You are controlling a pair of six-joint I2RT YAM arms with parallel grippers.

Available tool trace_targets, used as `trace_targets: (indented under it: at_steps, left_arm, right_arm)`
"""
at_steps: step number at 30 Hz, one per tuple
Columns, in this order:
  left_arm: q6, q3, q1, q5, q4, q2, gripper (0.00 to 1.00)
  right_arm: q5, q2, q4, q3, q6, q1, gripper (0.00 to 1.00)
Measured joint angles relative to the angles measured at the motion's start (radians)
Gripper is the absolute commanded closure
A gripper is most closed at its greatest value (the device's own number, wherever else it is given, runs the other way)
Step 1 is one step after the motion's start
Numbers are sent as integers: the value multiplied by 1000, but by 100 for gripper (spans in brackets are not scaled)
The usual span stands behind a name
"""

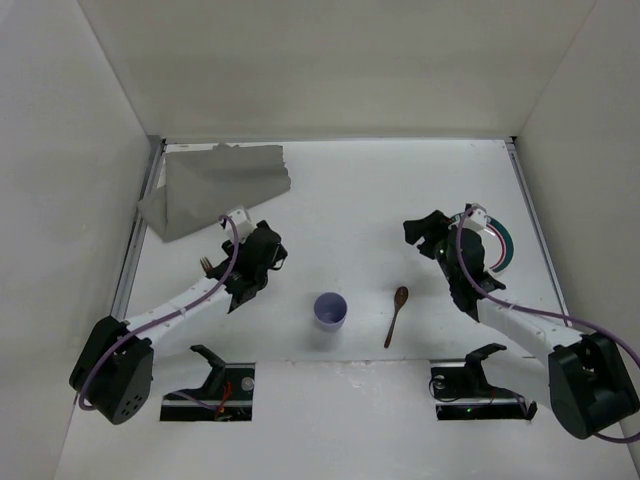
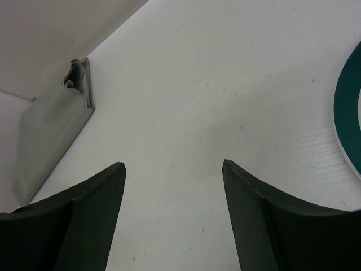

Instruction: Set the dinner table for one person

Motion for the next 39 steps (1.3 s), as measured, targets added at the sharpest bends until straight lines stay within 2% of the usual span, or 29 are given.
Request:
trace_targets:
  at_steps: [8, 11, 12, 14, 15, 17, 19, 21, 24, 26, 29, 32, 39]
  left_arm:
    - [18, 38, 0, 0, 5, 18, 39]
    - [37, 72, 2, 0, 21, 48, 45]
    - [47, 82, 8, 3, 34, 62, 51]
    - [72, 99, 24, 10, 70, 97, 81]
    - [84, 109, 40, 18, 90, 119, 91]
    - [105, 129, 81, 46, 126, 163, 97]
    - [104, 156, 130, 72, 153, 208, 95]
    - [90, 189, 183, 89, 178, 254, 84]
    - [58, 258, 262, 101, 198, 337, 64]
    - [28, 322, 316, 109, 199, 410, 55]
    - [-4, 420, 384, 117, 179, 520, 52]
    - [-28, 484, 436, 119, 140, 596, 52]
    - [-50, 494, 478, 114, 72, 653, 53]
  right_arm:
    - [-3, 18, 0, 0, 0, 0, 26]
    - [-4, 22, 0, 0, 0, 0, 30]
    - [-4, 22, 0, 0, 0, 0, 36]
    - [-5, 22, 2, 0, -2, 2, 57]
    - [-8, 22, 1, 0, -4, 2, 65]
    - [-13, 22, -1, 1, -2, 2, 76]
    - [-20, 22, -5, 4, -2, 2, 79]
    - [-30, 22, -9, 10, -2, 3, 79]
    - [-40, 26, -11, 22, -7, 14, 70]
    - [-42, 35, -11, 31, -13, 27, 65]
    - [-44, 51, -12, 39, -20, 44, 57]
    - [-45, 60, -12, 40, -27, 50, 54]
    - [-47, 82, -13, 46, -28, 56, 51]
